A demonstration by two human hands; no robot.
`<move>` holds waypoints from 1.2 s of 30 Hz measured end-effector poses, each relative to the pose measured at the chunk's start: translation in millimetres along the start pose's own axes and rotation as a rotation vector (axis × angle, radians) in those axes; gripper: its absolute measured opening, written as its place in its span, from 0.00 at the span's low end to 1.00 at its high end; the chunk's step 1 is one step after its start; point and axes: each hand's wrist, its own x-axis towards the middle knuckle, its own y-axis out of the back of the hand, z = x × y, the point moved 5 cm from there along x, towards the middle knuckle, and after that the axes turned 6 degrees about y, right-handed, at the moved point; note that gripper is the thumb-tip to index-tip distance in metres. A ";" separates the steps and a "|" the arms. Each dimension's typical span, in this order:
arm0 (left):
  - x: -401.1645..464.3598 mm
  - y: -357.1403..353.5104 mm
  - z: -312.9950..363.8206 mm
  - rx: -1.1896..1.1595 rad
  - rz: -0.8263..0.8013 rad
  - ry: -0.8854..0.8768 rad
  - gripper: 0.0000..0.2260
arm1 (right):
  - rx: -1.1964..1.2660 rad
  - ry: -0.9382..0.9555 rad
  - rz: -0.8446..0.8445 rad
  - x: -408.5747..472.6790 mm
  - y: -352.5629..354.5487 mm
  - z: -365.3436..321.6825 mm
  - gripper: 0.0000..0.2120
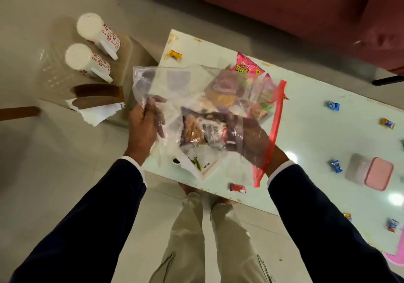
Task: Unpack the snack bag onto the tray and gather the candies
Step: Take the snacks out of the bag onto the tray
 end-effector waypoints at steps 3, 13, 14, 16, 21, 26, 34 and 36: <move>6.3 13.4 8.6 -0.082 0.107 -0.025 0.14 | 0.022 0.177 0.012 -2.4 -2.4 -49.6 0.15; 25.0 63.4 38.3 -0.511 0.162 0.157 0.14 | -0.185 0.320 0.314 9.8 114.5 -83.0 0.14; 26.3 61.9 41.5 -0.501 0.150 0.157 0.15 | -0.283 0.327 0.307 16.3 118.3 -85.8 0.12; 27.9 61.7 42.1 -0.459 0.168 0.165 0.18 | -0.533 0.350 0.266 34.3 115.9 -93.3 0.09; 25.9 63.8 30.7 -0.447 0.176 0.130 0.26 | -1.203 0.350 0.058 90.1 76.0 -101.8 0.13; 22.9 67.8 15.2 -0.453 0.186 0.149 0.23 | -1.360 0.347 0.000 113.0 46.5 -93.3 0.11; 17.8 76.3 14.9 -0.432 0.148 0.174 0.17 | -1.541 0.493 0.342 77.6 55.9 -88.4 0.32; 14.0 72.4 21.4 -0.413 0.138 0.178 0.18 | -1.522 0.632 0.379 68.7 49.9 -86.6 0.30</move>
